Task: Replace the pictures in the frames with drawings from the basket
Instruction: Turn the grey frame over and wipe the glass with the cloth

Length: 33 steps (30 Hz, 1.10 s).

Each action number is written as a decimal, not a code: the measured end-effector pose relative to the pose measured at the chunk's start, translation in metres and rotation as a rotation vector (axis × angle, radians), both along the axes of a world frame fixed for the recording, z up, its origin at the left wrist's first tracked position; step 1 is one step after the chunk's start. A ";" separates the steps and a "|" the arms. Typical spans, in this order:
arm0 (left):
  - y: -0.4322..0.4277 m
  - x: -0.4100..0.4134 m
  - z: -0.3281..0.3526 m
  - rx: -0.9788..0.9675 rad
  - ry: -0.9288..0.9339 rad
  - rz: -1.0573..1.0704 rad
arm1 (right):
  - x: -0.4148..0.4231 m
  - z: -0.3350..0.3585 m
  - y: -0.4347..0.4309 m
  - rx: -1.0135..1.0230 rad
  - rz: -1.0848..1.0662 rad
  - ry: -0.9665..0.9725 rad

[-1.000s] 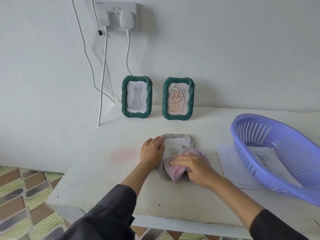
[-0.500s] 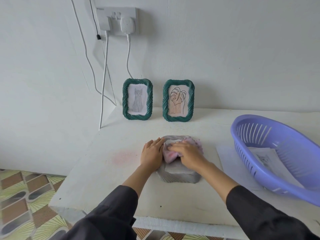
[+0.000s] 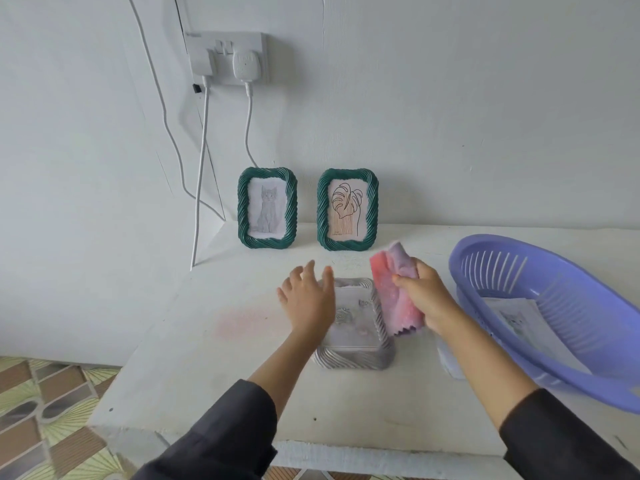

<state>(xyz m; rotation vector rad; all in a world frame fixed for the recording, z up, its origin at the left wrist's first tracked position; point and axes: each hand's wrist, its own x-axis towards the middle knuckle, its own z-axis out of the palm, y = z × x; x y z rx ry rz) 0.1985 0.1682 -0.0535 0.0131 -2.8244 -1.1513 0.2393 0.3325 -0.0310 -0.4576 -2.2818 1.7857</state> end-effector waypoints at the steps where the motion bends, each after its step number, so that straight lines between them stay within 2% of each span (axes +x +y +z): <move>1: 0.010 0.009 0.012 0.058 0.030 0.000 | -0.004 0.002 -0.003 -0.164 -0.035 -0.041; 4: 0.035 0.028 0.031 0.163 -0.052 -0.096 | -0.006 0.004 -0.023 -0.607 0.061 -0.183; 7: 0.039 0.029 0.028 0.158 -0.211 -0.152 | -0.003 -0.002 -0.039 -0.910 0.191 -0.239; 9: 0.031 0.025 0.024 0.183 -0.221 -0.141 | 0.001 -0.003 -0.046 -0.992 0.305 -0.217; 12: 0.017 0.019 0.025 0.221 -0.200 -0.128 | 0.003 -0.003 -0.056 -0.996 0.433 -0.220; 13: 0.013 0.018 0.026 0.209 -0.185 -0.126 | 0.001 -0.007 -0.056 -0.897 0.390 -0.237; 14: 0.007 0.015 0.028 0.184 -0.156 -0.116 | -0.001 -0.012 -0.056 -0.682 0.333 -0.227; 17: -0.021 0.002 0.028 -0.010 -0.038 -0.004 | -0.004 -0.027 -0.044 0.269 0.157 -0.117; 18: -0.034 -0.004 0.027 -0.099 -0.010 0.048 | -0.002 -0.033 -0.037 0.499 0.115 -0.116; 19: -0.047 -0.010 0.025 -0.181 0.001 0.097 | -0.001 -0.041 -0.029 0.636 0.091 -0.134; 21: -0.073 -0.022 0.017 -0.317 -0.039 0.173 | 0.003 -0.056 -0.020 0.738 0.082 -0.190; 25: -0.106 -0.032 -0.016 -0.511 -0.246 0.162 | 0.004 -0.067 -0.019 0.743 0.073 -0.189; 33: -0.113 -0.036 -0.031 -0.528 -0.298 0.128 | 0.004 -0.070 -0.020 0.739 0.048 -0.161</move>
